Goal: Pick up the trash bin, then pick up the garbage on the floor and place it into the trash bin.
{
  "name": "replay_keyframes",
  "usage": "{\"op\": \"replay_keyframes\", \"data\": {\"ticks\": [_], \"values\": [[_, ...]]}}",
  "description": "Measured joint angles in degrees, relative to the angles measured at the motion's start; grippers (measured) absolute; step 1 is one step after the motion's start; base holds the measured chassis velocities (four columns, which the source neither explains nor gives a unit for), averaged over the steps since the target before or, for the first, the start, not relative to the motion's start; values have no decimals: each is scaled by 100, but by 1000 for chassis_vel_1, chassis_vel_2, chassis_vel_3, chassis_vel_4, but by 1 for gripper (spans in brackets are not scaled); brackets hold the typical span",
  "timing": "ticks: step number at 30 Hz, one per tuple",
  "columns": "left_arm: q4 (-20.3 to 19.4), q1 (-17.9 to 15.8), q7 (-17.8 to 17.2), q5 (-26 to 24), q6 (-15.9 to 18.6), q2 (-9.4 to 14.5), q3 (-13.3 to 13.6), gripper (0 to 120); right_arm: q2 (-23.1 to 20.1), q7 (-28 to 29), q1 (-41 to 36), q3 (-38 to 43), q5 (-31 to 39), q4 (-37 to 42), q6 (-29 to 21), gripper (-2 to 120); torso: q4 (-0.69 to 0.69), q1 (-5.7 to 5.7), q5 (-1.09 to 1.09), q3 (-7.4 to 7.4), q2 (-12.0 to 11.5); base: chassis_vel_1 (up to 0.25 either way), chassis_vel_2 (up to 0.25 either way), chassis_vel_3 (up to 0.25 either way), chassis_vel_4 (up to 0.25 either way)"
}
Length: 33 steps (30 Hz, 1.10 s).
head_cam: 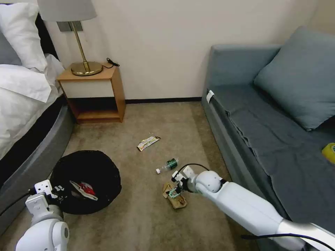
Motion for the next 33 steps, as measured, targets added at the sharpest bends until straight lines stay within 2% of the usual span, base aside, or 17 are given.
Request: {"op": "replay_keyframes", "data": {"ticks": [8,20,24,27,29,30,33], "values": [[-103,86,-1,22,-18,-11,-56,2,515,-7,23,-51,-419,-1064,538,100,-1,0,-1,0,0,0,0,0,0],[-126,105,3,20,-64,8,-88,2,703,50,57,38,-765,-1581,870,98,0,0,-1,0,0,0,0,0,0],[-115,83,3,20,-70,11,-60,2,659,61,0,90,-775,-1572,972,79,-1,0,-1,0,0,0,0,0,0],[-103,76,8,20,-73,8,-47,2,645,66,-23,106,-776,-1550,991,73,-1,0,-1,-1,0,0,0,0,0],[-91,73,8,25,-80,8,-43,2,621,67,-48,110,-776,-1510,1009,61,-1,0,-1,0,0,0,0,0,0],[-91,73,8,25,-80,8,-43,2,621,67,-48,110,-776,-1510,1009,61,-1,0,-1,0,0,0,0,0,0],[-83,73,9,27,-90,11,-43,2,596,69,-58,110,-761,-1470,1032,48,-1,0,-1,0,0,0,0,0,0]]}}
